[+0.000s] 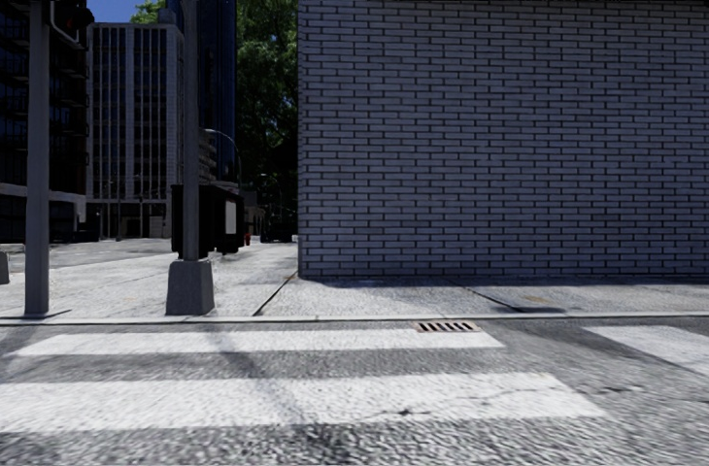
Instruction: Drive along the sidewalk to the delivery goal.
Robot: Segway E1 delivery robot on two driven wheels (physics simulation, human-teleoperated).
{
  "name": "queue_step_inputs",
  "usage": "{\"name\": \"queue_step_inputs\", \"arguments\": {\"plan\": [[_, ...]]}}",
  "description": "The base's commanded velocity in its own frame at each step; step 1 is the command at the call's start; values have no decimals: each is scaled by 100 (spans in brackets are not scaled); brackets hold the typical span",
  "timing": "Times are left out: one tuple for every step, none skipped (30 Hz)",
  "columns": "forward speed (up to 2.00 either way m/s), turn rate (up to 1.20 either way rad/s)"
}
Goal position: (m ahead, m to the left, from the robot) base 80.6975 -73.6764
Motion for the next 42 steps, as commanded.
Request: {"name": "queue_step_inputs", "arguments": {"plan": [[200,0],[200,0],[200,0],[200,0],[200,0],[200,0],[200,0],[200,0],[200,0],[200,0],[200,0],[200,0],[200,0],[200,0],[198,0],[198,0],[187,0],[181,0],[179,0],[178,0],[178,0],[172,0],[161,0],[156,0],[155,0],[155,0],[155,0],[155,0],[154,0],[154,0],[154,0],[154,0],[154,0],[154,0],[154,0],[154,0],[154,0],[154,0],[154,0],[154,0],[154,0],[154,0]]}}
